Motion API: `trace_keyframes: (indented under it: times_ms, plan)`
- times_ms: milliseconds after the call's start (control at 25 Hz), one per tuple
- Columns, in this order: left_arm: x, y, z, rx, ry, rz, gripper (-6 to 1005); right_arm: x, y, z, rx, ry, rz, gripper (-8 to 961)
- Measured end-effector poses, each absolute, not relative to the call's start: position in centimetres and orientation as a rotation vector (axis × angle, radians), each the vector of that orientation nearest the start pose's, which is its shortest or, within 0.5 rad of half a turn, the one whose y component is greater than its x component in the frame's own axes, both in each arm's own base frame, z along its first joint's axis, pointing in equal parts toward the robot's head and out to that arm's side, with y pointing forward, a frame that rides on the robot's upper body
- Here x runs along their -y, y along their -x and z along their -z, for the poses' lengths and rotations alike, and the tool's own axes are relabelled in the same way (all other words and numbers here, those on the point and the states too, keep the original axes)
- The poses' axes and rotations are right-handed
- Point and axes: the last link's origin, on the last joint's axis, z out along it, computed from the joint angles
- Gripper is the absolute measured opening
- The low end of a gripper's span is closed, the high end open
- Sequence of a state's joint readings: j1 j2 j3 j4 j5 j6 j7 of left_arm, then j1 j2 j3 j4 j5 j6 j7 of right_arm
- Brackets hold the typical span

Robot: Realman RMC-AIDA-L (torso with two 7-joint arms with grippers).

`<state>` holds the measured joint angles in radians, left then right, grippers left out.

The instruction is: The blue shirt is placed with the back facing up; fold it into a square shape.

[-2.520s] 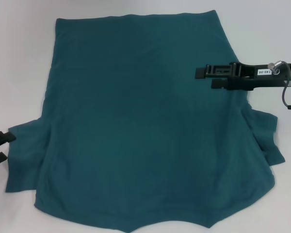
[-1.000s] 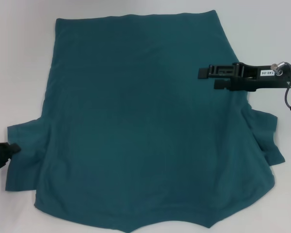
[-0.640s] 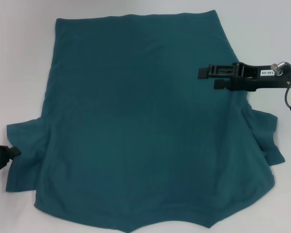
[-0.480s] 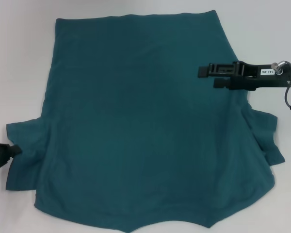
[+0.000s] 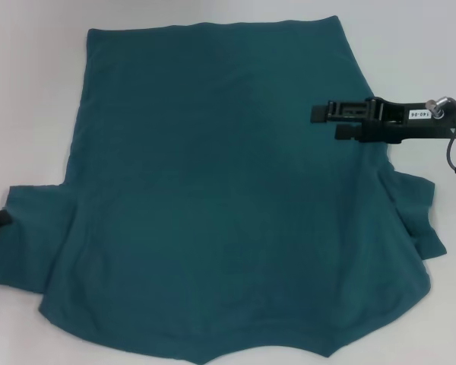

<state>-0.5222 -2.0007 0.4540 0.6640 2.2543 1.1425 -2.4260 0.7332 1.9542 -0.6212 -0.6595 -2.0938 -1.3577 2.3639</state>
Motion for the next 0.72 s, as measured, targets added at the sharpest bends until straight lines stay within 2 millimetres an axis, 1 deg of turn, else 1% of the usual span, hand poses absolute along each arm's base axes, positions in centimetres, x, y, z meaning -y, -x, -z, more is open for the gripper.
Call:
trace_keyframes:
  times_ms: [720]
  plan:
    - [-37.9,35.7,-10.0,1.813,1.597,0.591,-1,-41.6,-24.0,-6.5,-1.648,2.199,-0.759,916]
